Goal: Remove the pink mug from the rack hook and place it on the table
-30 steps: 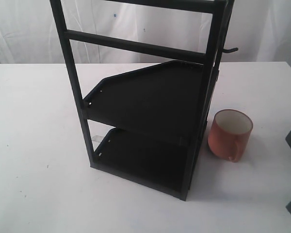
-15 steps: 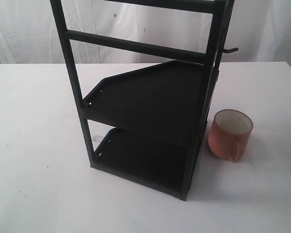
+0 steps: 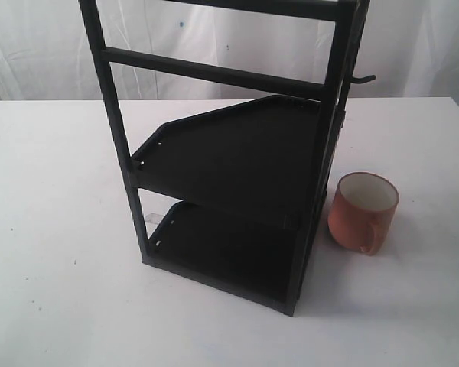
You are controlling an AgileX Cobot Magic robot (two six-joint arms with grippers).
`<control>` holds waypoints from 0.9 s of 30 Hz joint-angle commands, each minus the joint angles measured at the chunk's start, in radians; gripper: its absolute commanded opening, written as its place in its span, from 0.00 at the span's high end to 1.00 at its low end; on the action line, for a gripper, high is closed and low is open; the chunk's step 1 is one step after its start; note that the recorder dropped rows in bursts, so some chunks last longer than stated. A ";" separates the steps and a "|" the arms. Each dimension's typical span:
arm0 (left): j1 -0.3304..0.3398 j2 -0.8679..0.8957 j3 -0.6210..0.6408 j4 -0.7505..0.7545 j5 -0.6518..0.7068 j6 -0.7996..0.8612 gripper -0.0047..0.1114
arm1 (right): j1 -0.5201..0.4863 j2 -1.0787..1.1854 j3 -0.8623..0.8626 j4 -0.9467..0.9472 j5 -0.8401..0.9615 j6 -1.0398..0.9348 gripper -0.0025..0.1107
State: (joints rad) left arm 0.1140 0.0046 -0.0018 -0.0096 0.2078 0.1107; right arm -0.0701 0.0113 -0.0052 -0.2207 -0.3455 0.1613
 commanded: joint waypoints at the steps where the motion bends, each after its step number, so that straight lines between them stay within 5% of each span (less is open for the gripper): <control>1: 0.003 -0.005 0.002 -0.012 0.002 -0.002 0.96 | -0.058 -0.011 0.005 0.006 0.139 0.000 0.98; 10: 0.003 -0.005 0.002 -0.012 0.002 -0.002 0.96 | -0.058 -0.011 0.005 0.125 0.705 -0.014 0.98; 27: 0.003 -0.005 0.002 -0.012 0.002 -0.002 0.96 | -0.059 -0.011 0.005 0.142 0.685 -0.112 0.98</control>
State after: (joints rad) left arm 0.1140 0.0046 -0.0018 -0.0096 0.2078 0.1107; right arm -0.1223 0.0021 -0.0008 -0.0797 0.3400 0.0614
